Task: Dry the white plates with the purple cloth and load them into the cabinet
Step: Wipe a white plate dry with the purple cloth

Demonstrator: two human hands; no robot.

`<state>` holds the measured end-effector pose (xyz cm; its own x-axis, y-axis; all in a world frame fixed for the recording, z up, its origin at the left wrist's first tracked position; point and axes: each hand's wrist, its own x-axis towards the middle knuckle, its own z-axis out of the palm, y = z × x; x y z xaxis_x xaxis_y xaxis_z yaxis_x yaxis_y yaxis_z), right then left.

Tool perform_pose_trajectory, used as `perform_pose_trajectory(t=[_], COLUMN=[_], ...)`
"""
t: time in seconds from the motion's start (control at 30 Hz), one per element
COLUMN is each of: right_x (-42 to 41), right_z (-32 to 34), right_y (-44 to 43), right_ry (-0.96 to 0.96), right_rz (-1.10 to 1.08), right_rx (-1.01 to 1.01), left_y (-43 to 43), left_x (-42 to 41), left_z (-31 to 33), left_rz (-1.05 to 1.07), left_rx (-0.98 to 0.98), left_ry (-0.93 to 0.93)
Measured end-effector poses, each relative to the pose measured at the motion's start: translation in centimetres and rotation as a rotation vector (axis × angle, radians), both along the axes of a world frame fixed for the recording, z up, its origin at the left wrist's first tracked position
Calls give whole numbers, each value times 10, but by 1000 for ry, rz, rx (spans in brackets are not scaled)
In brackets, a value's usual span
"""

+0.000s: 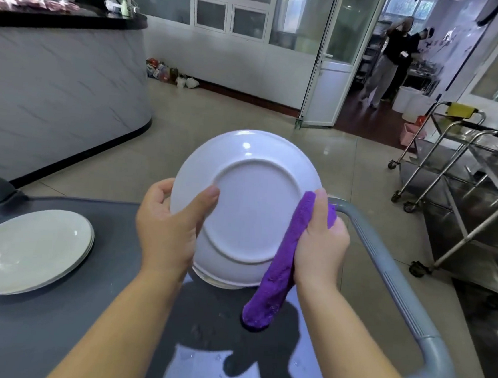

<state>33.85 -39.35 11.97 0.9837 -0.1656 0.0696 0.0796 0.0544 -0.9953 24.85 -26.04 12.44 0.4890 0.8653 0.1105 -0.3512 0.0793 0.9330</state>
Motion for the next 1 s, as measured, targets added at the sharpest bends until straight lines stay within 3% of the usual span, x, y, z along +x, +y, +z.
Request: perform_pose_trajectory(t=[0.2,0.33,0.47,0.6,0.7,0.87,1.0], right_x=[-2,20,22,10,3,9,20], right_z=[-14,18,29,3,-22,-25,-23], right_y=[9,-9,-14,-7,0,-8,-22], right_ry=[54,-122,-267,-89,69,108,13], right_rz=[106,202,239,126,158,296,269], right_rx=[61,-92,-161,-2,24,-416,-764], left_y=[-4,15,15,5,-6,-10,-10], left_x=[1,-4,-5,-4,-1,-2,-9], left_z=[3,8,9,6,6,2,-1], left_rz=[-48,-342,-321,-223,-171,-66,10], left_rx=[-107,-48,-38,-14,-109,-131,17], left_ry=[-35,-6,-74,-91,-134,-67,-5])
